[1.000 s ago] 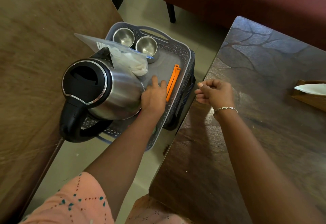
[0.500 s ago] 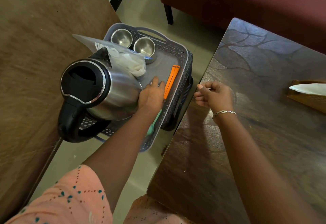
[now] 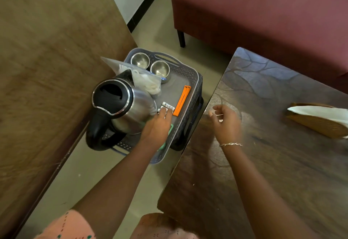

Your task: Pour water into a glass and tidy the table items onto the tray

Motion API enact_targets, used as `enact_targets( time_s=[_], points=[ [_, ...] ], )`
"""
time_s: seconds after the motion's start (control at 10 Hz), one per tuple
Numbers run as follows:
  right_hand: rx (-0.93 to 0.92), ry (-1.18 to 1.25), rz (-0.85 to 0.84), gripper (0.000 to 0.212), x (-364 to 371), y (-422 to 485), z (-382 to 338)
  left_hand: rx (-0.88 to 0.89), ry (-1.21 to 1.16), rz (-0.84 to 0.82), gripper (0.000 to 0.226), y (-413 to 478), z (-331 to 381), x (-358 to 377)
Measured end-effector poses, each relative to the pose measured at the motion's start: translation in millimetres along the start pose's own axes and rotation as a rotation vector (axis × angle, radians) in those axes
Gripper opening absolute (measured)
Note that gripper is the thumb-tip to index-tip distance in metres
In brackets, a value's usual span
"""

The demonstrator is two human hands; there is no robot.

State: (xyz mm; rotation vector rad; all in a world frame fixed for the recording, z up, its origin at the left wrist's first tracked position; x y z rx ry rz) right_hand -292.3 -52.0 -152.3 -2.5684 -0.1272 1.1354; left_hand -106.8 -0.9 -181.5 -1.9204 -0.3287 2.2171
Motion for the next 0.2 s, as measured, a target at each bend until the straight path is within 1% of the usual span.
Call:
enact_targets(
  time_s=[0.1,0.2],
  points=[
    [-0.121,-0.264,0.014,0.042,-10.2,-28.7,-14.6,0.056,-0.025,0.04,0.062,-38.5,-2.4,-14.1],
    [-0.261,-0.369,0.056,0.058,-12.9,-44.9,-22.2,0.052,0.075,0.025,0.074,-51.7,-8.3,-11.3]
  ],
)
Point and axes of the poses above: each hand's wrist, its own y-axis towards the middle knuckle, its own x-axis out of the palm, z = x × y, the point moved 4 cm from there along y, towards the middle knuckle, and after that the axes turned 2 degrees about -y, right-handed, at the moved point
